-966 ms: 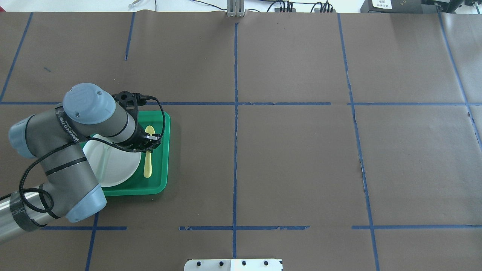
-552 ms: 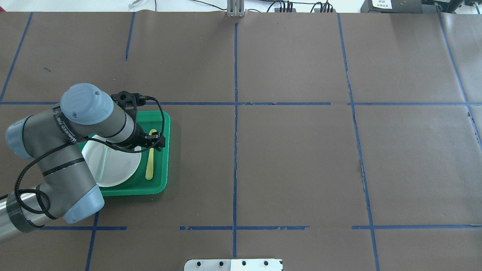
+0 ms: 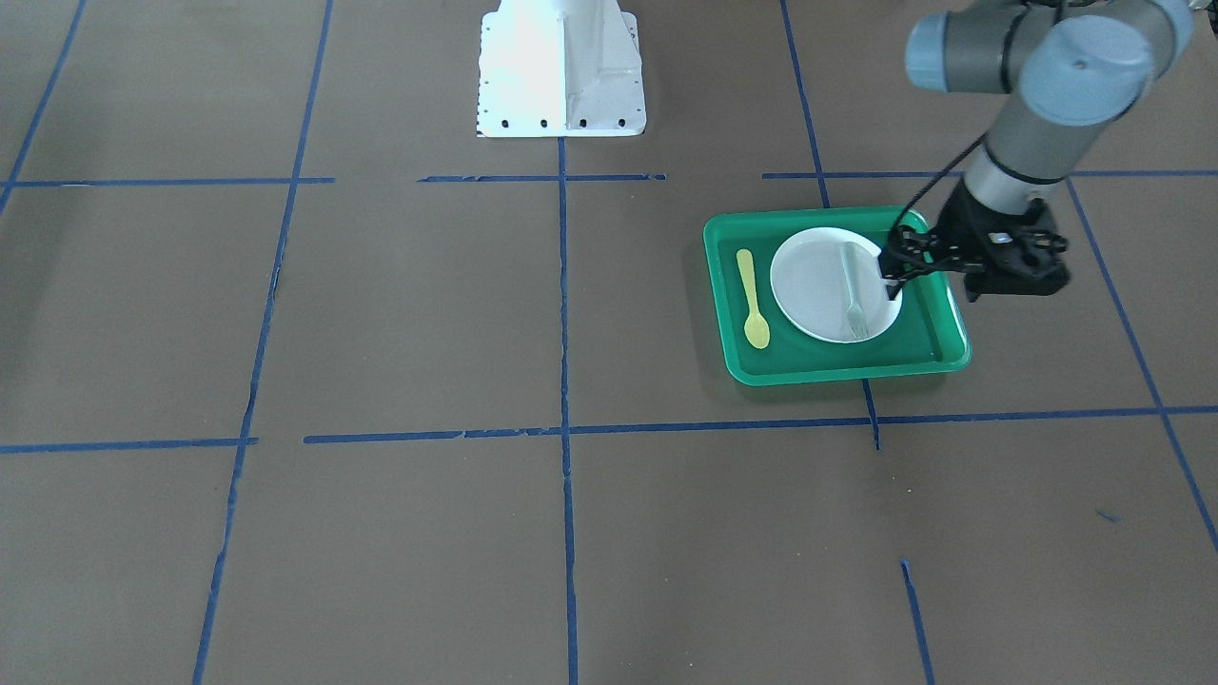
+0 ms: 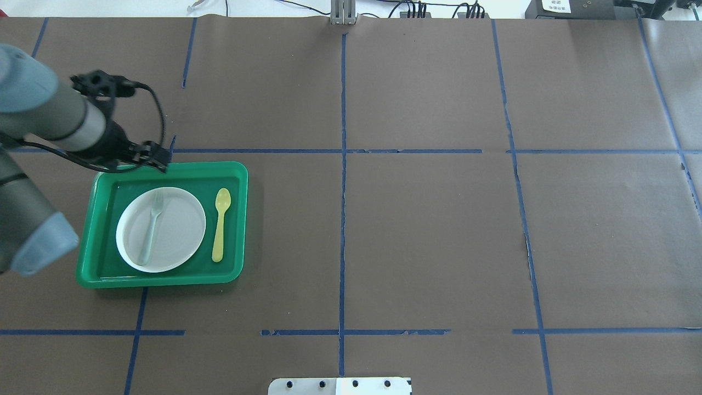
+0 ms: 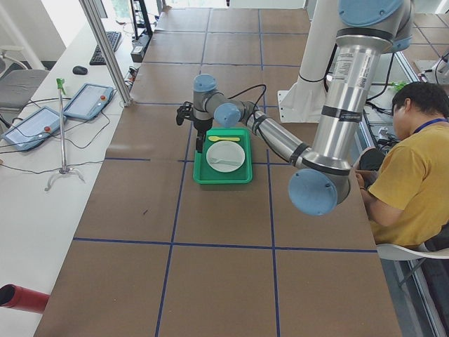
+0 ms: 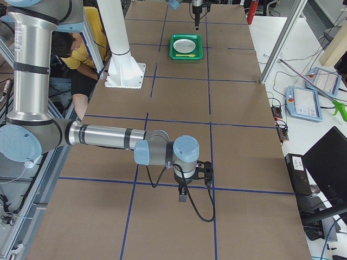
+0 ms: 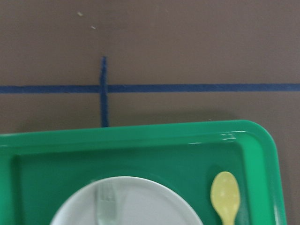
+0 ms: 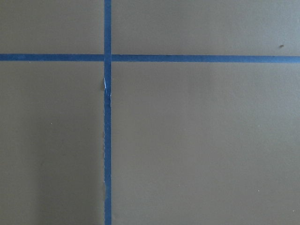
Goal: Place spoon
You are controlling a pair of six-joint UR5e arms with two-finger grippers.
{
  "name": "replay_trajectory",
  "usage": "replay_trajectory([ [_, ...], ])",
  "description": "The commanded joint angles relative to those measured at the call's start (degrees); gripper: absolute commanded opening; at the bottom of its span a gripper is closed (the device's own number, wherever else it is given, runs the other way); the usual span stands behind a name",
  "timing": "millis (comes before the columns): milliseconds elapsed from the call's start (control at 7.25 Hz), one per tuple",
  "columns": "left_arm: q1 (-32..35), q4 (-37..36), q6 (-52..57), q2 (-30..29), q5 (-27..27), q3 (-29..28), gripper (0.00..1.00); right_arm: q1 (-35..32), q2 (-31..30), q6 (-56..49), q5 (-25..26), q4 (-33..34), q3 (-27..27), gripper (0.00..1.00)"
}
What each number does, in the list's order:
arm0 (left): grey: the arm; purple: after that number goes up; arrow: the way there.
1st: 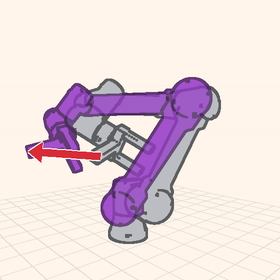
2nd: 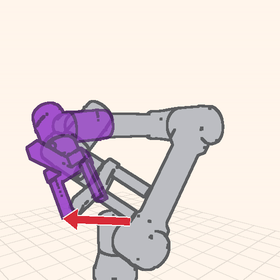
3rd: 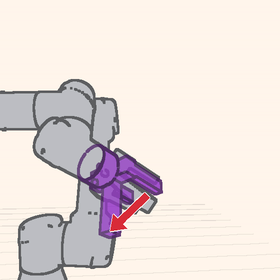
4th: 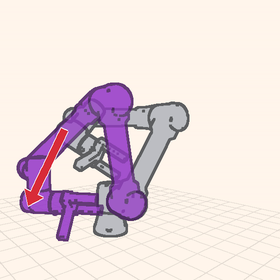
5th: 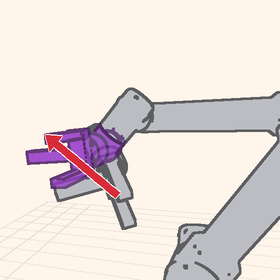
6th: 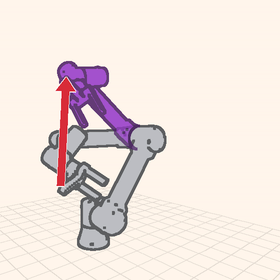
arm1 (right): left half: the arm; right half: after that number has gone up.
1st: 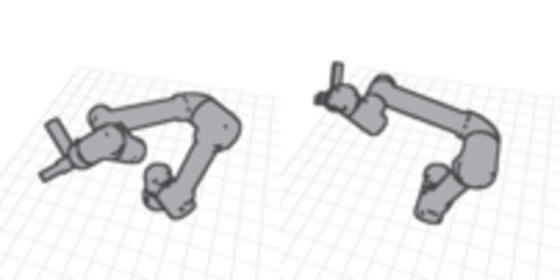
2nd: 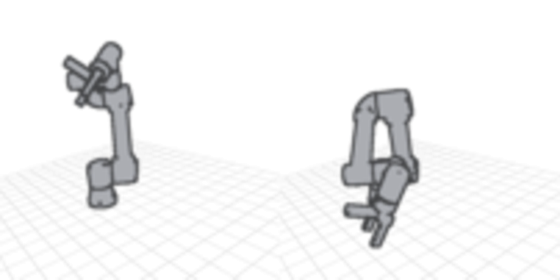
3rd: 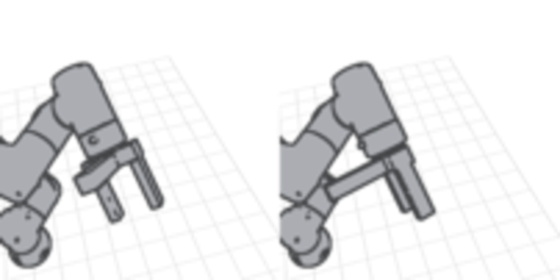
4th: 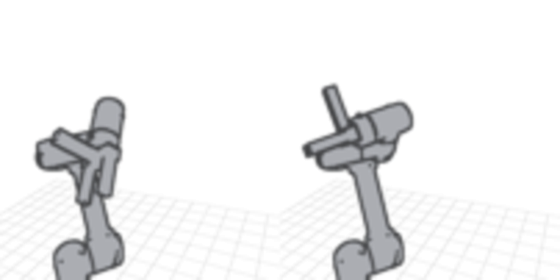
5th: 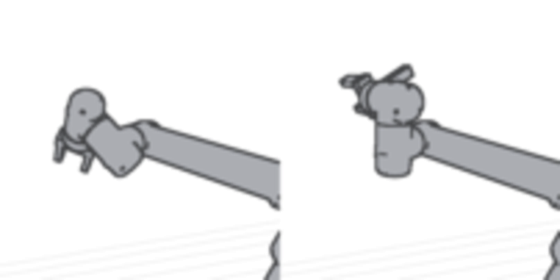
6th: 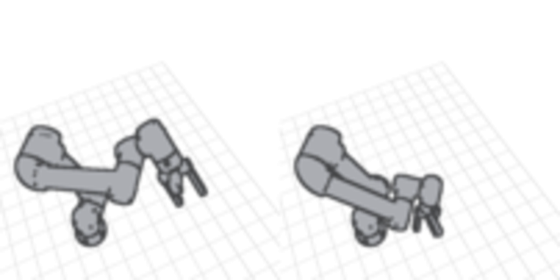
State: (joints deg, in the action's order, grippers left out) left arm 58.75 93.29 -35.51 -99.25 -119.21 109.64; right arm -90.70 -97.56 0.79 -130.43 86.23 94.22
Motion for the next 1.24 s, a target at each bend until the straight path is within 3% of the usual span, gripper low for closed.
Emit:
replay_trajectory([
  [0, 20.0, -1.17, 31.34, 9.04, -3.63, -4.48, 1.0, 0.0, 0.0, 0.0, 0.0, -0.01, 0.0, 1.0],
  [138, 27.31, -1.18, 41.04, 11.34, -7.49, -7.91, 1.0, 0.0, 0.0, -0.09, 0.0, -0.01, 0.0, 1.0],
  [276, 31.82, -1.18, 42.35, 14.75, -9.36, -9.69, 1.0, 0.0, 0.0, 0.0, 0.0, -0.01, 0.0, 1.0],
  [1103, 32.22, -0.56, 42.45, 15.49, -9.37, -13.04, 1.0, 0.0, 0.0, 0.0, 0.0, -0.01, 0.0, 1.0],
])
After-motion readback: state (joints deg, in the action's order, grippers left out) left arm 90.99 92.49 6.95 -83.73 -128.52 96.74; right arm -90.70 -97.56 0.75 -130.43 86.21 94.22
